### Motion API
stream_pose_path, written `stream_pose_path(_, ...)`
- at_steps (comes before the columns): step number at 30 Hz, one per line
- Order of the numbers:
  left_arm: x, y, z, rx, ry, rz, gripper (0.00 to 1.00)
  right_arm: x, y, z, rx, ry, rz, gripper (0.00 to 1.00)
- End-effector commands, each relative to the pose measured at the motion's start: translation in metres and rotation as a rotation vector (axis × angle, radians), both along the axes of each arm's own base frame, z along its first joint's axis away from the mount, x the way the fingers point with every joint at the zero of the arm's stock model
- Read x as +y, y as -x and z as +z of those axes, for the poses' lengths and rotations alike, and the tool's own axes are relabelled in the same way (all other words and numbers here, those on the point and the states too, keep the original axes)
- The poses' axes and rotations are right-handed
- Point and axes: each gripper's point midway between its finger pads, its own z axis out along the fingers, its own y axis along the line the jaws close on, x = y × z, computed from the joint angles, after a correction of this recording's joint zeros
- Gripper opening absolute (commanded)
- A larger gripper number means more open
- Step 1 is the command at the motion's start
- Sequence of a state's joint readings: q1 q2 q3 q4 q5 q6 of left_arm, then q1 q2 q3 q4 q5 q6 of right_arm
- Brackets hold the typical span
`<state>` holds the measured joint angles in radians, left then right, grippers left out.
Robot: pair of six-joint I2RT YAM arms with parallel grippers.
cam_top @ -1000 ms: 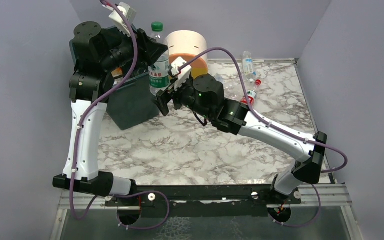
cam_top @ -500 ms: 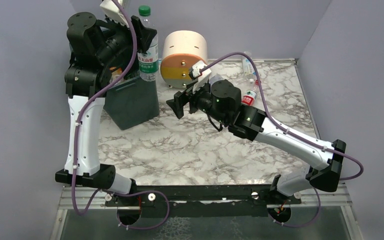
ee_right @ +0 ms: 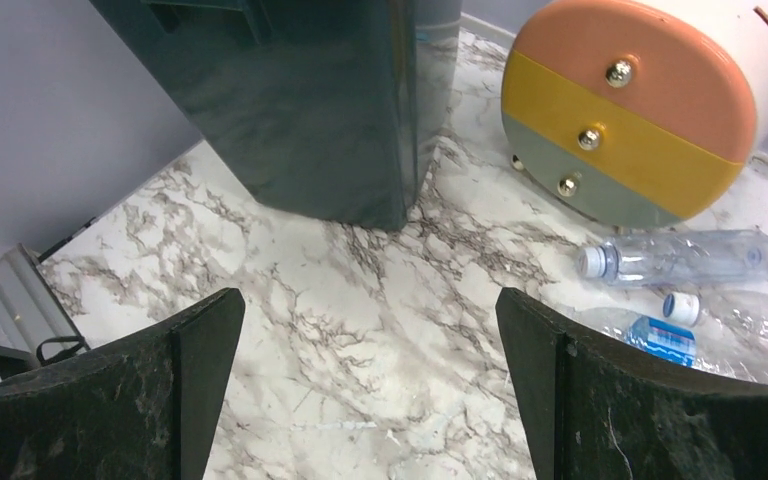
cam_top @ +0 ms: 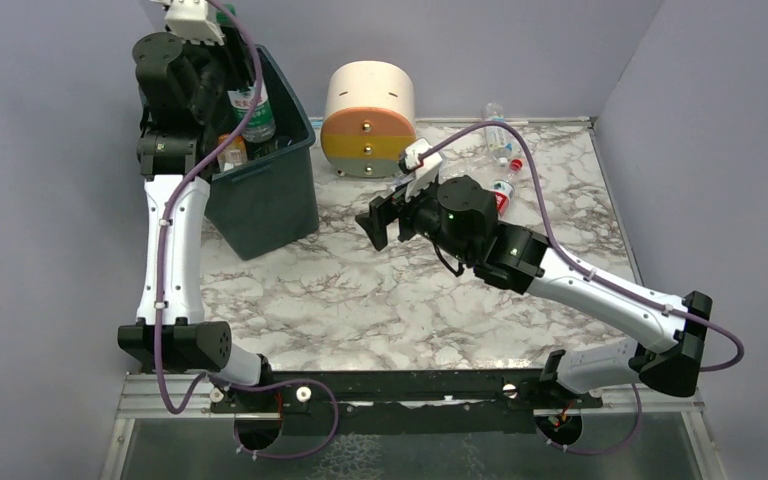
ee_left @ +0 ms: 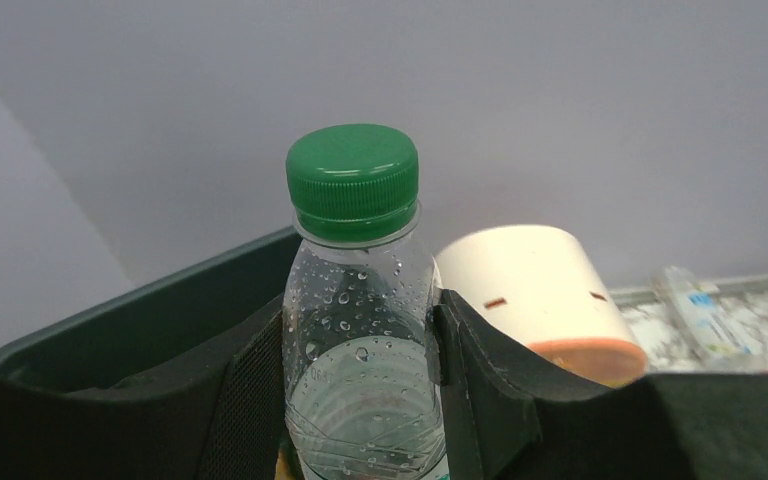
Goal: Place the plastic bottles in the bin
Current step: Place the plastic bottle in the trash bin.
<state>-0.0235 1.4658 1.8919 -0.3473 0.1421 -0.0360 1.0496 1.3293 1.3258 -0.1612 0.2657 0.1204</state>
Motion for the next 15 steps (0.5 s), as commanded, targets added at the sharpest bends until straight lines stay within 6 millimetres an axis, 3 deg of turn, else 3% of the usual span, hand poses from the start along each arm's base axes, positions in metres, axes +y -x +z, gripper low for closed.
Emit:
stream_pose_path(1, 0.039, -0.009, 0.033, -0.152, 0.071, 0.102, 0.47, -0.024, -0.003, 0.003, 0.000, -0.012, -0.064, 1.00)
stream_pose_path(8, 0.063, -0.049, 0.006, -0.182, 0.102, 0.144, 0.47, -0.037, -0.002, -0.007, 0.022, 0.003, -0.083, 1.00)
stream_pose_path(15, 0.076, -0.073, -0.021, -0.197, 0.108, 0.173, 0.48, -0.045, -0.005, -0.011, 0.033, 0.018, -0.105, 1.00)
